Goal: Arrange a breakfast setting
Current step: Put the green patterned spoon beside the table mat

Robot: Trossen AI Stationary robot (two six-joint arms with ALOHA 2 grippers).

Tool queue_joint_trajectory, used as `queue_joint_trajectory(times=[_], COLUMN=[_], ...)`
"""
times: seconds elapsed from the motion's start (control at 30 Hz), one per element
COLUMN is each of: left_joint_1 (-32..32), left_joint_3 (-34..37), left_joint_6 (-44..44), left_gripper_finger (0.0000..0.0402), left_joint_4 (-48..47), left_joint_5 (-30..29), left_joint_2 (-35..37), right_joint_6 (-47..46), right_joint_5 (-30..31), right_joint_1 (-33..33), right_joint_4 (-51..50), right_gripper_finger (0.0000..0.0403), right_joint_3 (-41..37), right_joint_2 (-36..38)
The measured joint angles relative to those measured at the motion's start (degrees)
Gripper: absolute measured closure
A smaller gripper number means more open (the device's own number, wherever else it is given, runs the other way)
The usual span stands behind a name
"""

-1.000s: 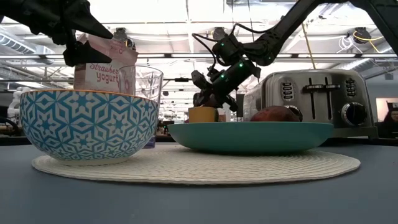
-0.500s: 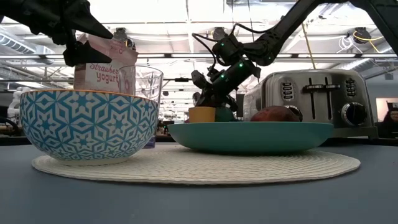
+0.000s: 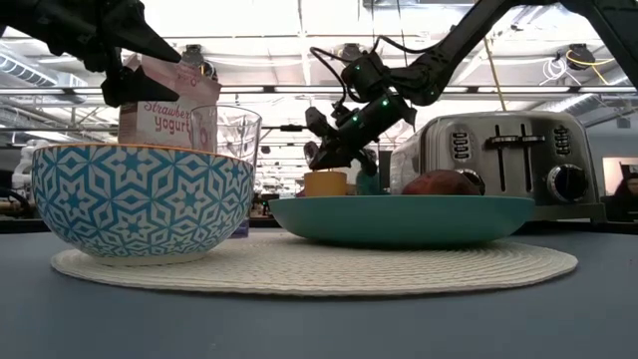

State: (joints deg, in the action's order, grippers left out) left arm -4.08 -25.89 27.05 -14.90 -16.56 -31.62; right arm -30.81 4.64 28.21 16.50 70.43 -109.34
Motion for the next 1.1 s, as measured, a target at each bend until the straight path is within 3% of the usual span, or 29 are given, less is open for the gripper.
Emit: queue_joint_trajectory(times=[0.33,0.83,1.1], left_joint_1=[0.01,0.02,0.02], left_joint_3=[0.00,0.02,0.02], left_joint_6=[0.23,0.04,-1.04], left_gripper_finger=[0.0032,0.0032,0.0032], left_joint_4=[0.01,6.09,12.84], left_joint_5=[0.00,0.00,0.02], left_joint_2=[0.01,0.00,0.00], right_joint_6=[-0.02,0.42,-5.59], right_joint_5=[-0.21,-0.45,-11.51], right_joint_1=[0.00,1.03,0.90], right_joint_4=[2.68,2.87,6.31], right_gripper_finger=[0.0395,0.0395,0.0394], right_joint_3=[0.00,0.00,0.00], right_joint_2=[1.30,9.78,12.55])
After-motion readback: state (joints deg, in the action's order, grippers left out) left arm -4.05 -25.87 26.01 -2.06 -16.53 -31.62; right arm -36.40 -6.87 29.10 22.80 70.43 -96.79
